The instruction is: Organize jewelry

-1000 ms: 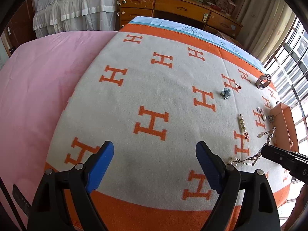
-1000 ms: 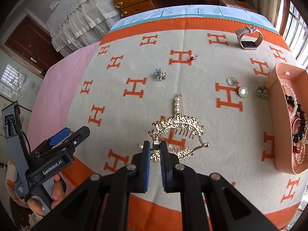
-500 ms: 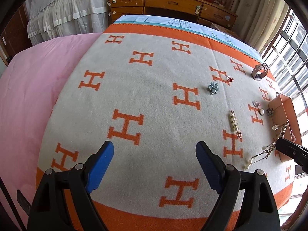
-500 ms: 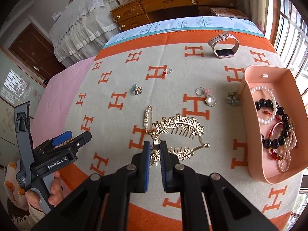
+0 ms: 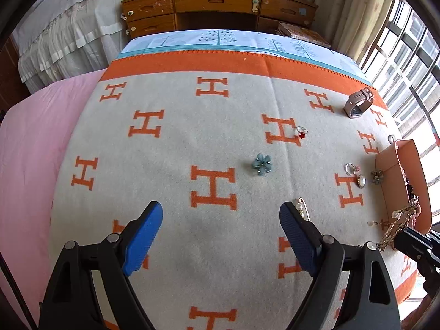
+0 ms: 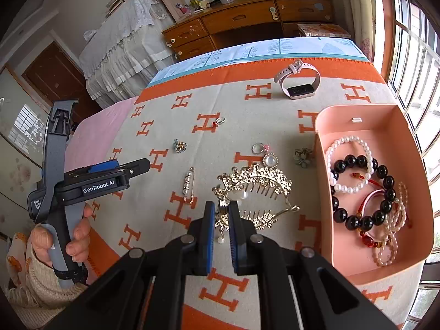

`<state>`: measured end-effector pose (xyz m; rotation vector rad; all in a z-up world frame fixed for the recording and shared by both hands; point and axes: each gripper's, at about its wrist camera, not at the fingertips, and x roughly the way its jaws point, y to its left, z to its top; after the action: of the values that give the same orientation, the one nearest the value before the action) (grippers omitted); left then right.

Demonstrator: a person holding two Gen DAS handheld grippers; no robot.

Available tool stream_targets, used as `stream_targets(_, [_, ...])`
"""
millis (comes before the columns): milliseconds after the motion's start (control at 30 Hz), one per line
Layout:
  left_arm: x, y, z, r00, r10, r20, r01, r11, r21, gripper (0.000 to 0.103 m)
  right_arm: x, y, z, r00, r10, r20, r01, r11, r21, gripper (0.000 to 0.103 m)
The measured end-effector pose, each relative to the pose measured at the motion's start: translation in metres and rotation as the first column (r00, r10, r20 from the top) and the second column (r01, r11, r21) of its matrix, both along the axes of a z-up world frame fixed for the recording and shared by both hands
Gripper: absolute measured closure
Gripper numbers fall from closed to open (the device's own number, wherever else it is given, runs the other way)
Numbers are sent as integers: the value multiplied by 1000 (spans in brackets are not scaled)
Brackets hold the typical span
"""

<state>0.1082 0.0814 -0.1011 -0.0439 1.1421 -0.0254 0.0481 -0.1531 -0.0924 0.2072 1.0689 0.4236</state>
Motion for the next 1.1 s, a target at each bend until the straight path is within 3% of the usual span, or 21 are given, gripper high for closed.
stream_targets(467, [-10, -53, -12, 991, -113, -76, 112, 994, -20, 17, -2, -17, -7, 999, 42, 27, -43, 998, 39, 93])
stream_targets(1100, [-6, -67, -25, 987, -97, -126, 95, 995, -25, 21, -15, -35, 2, 994, 50, 94, -58, 995, 87, 94])
